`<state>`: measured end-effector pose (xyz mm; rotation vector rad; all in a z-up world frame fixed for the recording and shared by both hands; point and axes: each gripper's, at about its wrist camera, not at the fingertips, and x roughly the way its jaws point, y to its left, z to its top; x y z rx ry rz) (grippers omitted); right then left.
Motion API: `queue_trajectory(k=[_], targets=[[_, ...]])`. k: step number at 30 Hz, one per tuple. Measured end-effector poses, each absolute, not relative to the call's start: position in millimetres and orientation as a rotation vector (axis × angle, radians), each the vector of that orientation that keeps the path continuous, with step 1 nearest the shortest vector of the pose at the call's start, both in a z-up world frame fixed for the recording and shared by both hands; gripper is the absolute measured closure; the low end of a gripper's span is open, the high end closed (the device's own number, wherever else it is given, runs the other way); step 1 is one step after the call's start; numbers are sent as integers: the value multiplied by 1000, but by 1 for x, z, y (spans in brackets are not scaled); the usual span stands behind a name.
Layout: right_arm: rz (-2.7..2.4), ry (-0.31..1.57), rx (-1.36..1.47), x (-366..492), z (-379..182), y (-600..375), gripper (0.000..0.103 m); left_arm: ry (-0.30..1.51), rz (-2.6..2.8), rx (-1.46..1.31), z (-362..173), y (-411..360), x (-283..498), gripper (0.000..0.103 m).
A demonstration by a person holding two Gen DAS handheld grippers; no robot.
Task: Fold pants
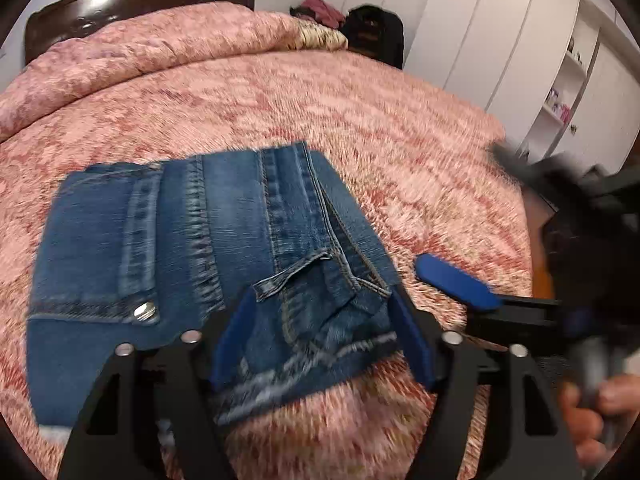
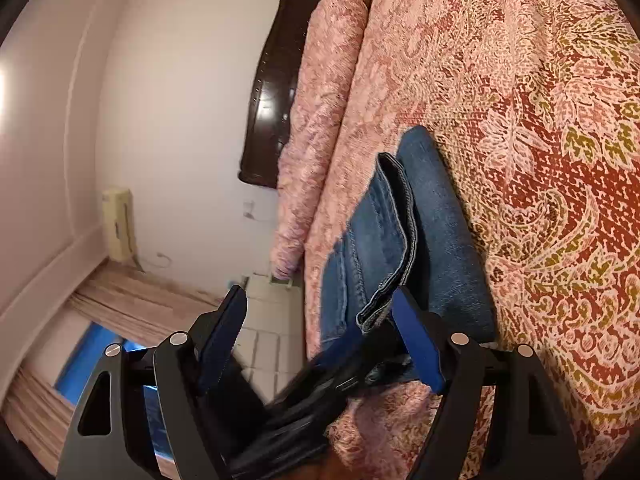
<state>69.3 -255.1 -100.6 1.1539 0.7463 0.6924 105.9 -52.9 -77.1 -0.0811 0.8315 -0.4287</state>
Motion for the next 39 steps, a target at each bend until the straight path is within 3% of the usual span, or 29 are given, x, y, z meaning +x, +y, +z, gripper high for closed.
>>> queue_trajectory(k=[6,14,18,31,32,34,35,36,39], targets=[[670,771,1151,83,-109,-251,29,739,-322,-262,-52,44,73,13],[594,872,1051,105,-112,-226,28,807,-78,-650,-102,183,71,12],[546,925,975,113,-116,-213,27,857,-54,-640,-130,187,69,12],[519,1022,841,125,-114,-175,27,882,-27,-579,-130,172,81,8],[531,1046,774,130,-112,-163,29,883,-27,-578,-130,172,81,8],[519,1067,714,136,-112,-153,44,884,-26,-573,-130,172,80,8],[524,1082,726,139,-116,-152,70,885,-25,-570,-129,171,80,8],[498,1091,752,140,-121,-155,88,886,-24,-565,-130,170,80,8],[507,1084,819,138,-129,-162,89,892,-23,-548,-129,166,87,8]])
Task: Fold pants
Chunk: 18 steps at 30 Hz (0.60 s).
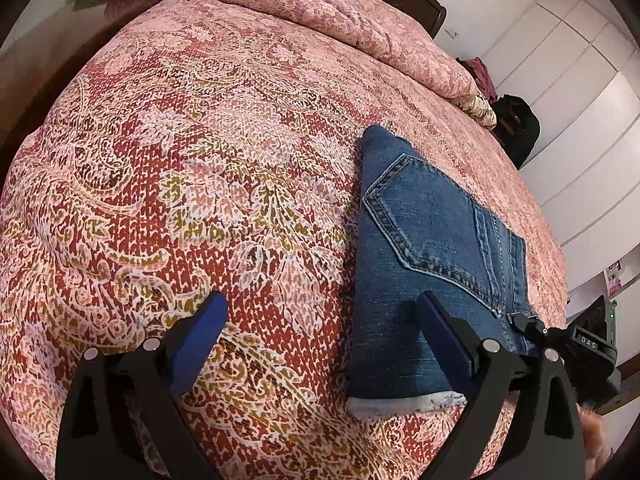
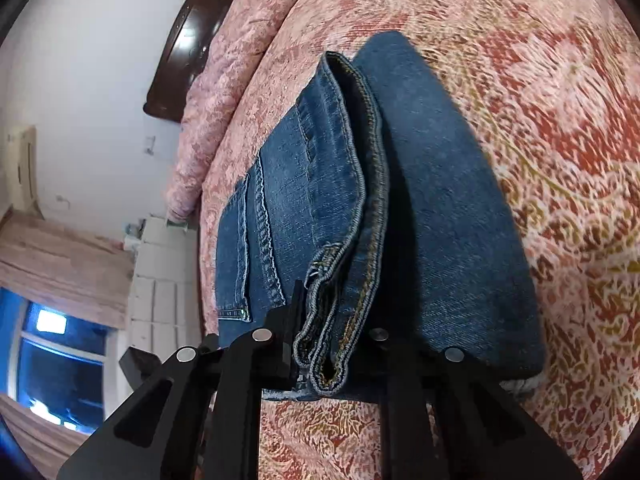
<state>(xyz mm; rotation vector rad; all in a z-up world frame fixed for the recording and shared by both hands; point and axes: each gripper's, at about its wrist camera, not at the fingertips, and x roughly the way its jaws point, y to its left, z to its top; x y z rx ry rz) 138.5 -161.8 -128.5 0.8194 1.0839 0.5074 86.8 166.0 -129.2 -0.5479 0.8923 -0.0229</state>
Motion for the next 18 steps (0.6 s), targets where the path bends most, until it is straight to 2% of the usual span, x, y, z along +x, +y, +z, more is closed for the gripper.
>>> queue_trajectory(k=[12,18], targets=[[660,924,855,148,-57,-159,90,899,-24,-507,-125,160,97,5],[641,906,847,143,-57,-174,90,899,-27,-505,-126,162,97,4]])
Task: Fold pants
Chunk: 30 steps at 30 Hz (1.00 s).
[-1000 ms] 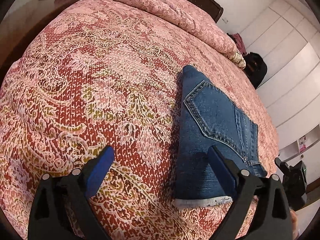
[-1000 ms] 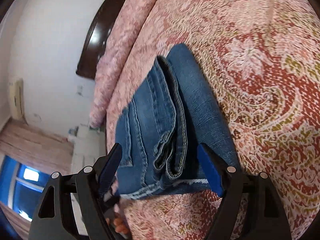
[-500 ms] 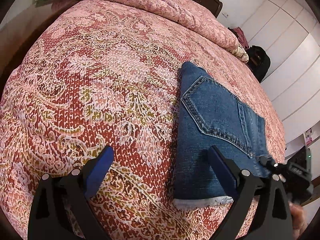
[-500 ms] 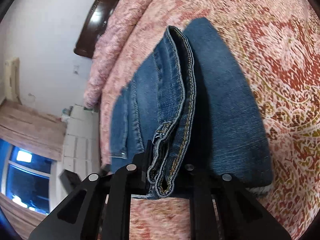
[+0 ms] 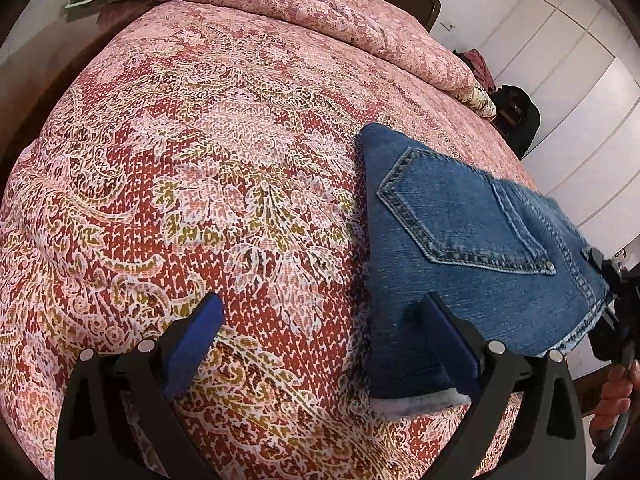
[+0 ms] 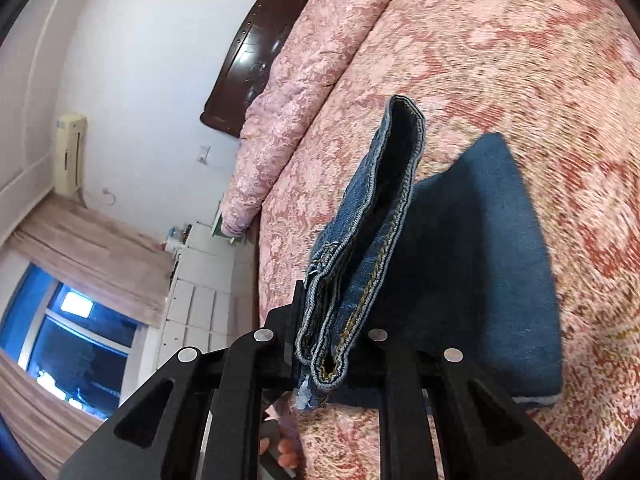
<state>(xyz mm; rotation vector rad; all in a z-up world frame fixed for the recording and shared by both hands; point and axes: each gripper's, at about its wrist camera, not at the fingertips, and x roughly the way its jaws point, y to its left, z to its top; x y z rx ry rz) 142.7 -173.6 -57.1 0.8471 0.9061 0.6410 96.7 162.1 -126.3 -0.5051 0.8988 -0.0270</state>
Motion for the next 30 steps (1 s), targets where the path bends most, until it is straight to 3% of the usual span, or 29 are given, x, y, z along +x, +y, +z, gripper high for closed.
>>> queue_trajectory(k=[15,22,30], targets=[[526,920,857,118,-97,-203,90,893,-27,-486,-125,164,97,4],[518,894,865,111,-97,-214,90,652,-153,-574,-81,171,75,5],[573,868,914,124,-89,-199,90,645,-432,-386,-47,87,90,5]])
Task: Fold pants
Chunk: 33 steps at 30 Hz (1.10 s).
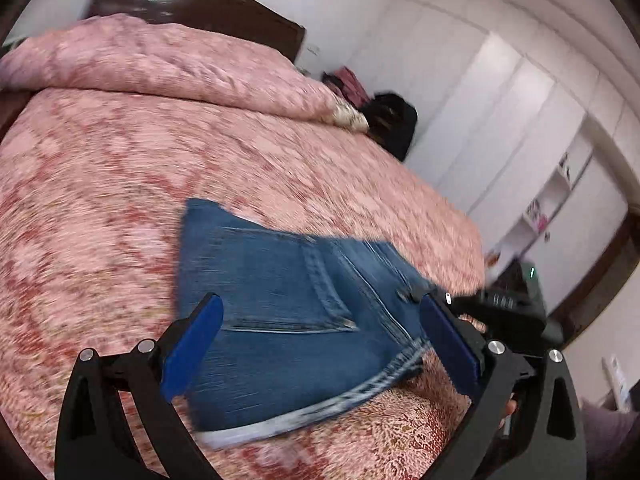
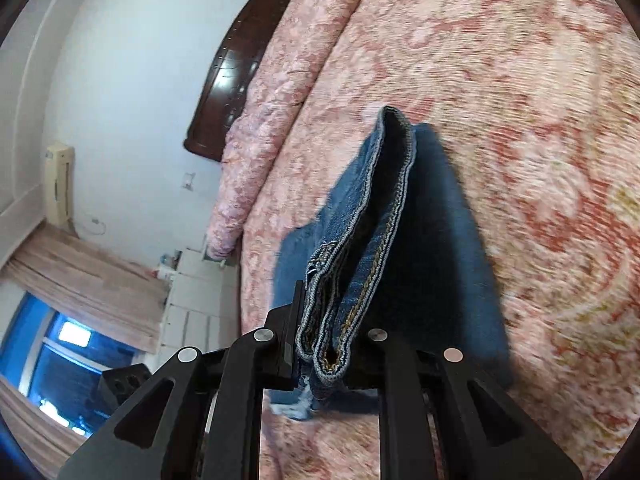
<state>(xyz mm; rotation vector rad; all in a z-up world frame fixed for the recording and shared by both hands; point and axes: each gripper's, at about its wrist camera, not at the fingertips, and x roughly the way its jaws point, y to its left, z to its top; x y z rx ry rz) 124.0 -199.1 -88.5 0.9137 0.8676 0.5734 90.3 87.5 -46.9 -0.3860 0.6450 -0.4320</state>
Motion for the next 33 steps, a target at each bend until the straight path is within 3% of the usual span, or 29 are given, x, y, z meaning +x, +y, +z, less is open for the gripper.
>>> queue_trajectory(k=[8,13,16,22,27,30,33], targets=[[693,781,910,131,-39,-179,90,773,-403,-398,-62,84,128,5],[509,895,838,113,-90,-203,90,889,-411,-376,-100,75,139,5],[428,969,947,104,-139,-218,90,885,-420,-279,-105,62,134,4],[490,883,869,99,-92,-211,90,894,-413,-268,-107,63,139,4],[392,999,949,94,-144,-226,92,889,-408,-193,-111,51,140,3],[368,1042,943,95,-132,-229,85,895,-382,-76,-112,38,137,3],[297,1041,994,78,-113,-246,84,888,-382,-79,-112,42,142,3]])
